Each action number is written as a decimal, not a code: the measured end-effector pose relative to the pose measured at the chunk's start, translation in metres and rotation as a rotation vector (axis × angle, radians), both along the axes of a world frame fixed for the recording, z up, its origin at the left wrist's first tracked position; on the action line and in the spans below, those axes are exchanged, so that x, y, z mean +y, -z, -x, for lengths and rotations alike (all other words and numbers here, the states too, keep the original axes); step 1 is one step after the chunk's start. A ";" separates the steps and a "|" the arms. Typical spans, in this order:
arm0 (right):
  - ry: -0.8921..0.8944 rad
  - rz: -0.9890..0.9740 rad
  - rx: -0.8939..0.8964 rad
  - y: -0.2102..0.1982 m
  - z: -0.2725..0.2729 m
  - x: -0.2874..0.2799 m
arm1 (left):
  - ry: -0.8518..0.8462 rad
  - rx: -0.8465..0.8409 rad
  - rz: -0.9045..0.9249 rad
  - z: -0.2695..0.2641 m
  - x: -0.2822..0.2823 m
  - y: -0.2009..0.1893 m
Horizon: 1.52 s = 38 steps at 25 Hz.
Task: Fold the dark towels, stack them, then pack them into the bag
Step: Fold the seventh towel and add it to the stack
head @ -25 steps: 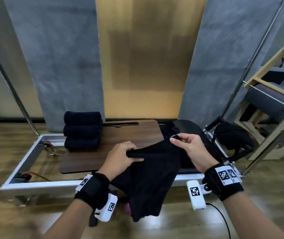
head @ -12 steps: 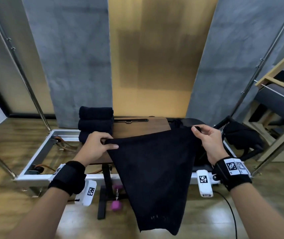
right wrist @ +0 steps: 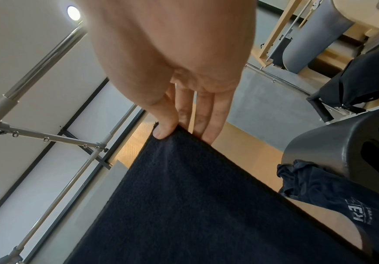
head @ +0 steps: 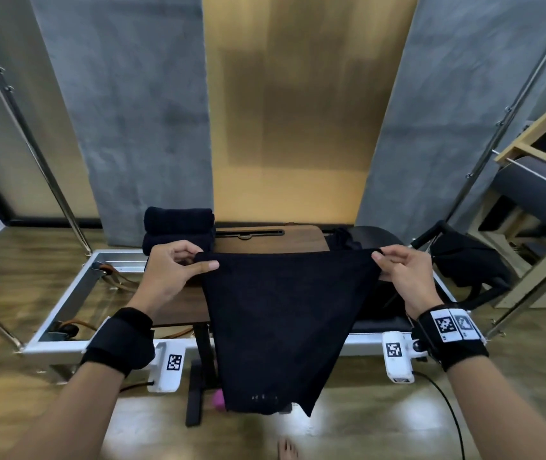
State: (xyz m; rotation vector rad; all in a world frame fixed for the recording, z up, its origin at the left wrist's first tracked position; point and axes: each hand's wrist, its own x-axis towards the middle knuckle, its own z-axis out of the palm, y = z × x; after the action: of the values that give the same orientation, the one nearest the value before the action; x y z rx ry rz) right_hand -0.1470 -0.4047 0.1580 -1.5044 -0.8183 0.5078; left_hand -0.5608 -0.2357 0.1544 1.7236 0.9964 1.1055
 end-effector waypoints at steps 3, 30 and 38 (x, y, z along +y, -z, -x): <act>0.091 0.015 -0.061 0.007 -0.015 0.026 | 0.029 0.027 -0.006 -0.008 0.018 -0.001; -0.081 0.418 0.472 0.151 -0.124 0.390 | -0.741 -0.167 0.514 -0.241 0.302 0.152; -0.067 0.369 0.455 0.164 -0.118 0.378 | -0.514 0.167 0.391 -0.239 0.276 0.170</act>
State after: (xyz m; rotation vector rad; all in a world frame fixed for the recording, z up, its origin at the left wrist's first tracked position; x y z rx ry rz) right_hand -0.0294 -0.0270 -0.0061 -1.6086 -0.4309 1.0510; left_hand -0.3215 0.0403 -0.0159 1.2866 1.7015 0.9928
